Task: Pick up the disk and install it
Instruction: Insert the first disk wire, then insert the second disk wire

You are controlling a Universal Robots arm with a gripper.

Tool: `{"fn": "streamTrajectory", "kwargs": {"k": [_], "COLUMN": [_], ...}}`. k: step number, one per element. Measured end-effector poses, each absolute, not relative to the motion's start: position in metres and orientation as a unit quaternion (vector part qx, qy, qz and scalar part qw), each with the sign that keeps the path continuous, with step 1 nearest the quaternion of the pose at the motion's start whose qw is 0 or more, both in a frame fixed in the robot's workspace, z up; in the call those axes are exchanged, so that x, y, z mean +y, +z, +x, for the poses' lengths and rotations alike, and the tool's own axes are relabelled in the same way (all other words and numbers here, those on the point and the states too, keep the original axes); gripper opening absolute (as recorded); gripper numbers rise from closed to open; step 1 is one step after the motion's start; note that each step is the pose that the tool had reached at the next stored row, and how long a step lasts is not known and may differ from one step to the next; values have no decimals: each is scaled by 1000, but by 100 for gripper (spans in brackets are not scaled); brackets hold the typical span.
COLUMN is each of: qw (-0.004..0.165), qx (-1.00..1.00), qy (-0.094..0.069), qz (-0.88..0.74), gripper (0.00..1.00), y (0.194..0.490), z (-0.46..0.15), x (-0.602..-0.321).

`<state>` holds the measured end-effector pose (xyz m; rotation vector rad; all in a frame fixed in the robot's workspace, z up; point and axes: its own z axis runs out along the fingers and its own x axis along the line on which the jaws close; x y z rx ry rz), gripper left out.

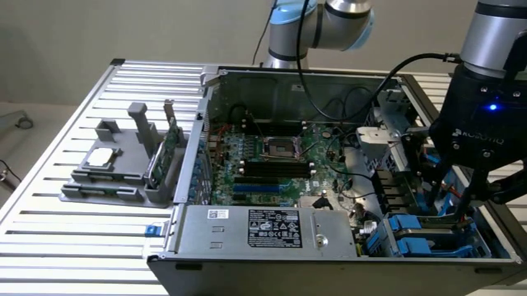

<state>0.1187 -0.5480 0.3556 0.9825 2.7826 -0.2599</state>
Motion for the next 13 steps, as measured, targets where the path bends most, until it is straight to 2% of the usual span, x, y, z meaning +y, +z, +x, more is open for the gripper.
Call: {"fn": "streamTrajectory", "kwargs": {"k": [13], "qw": [87], "qx": [930], "qy": [-89], "qz": [346], "gripper": [37], "y": [356], "z": [119], "x": [-551]}}
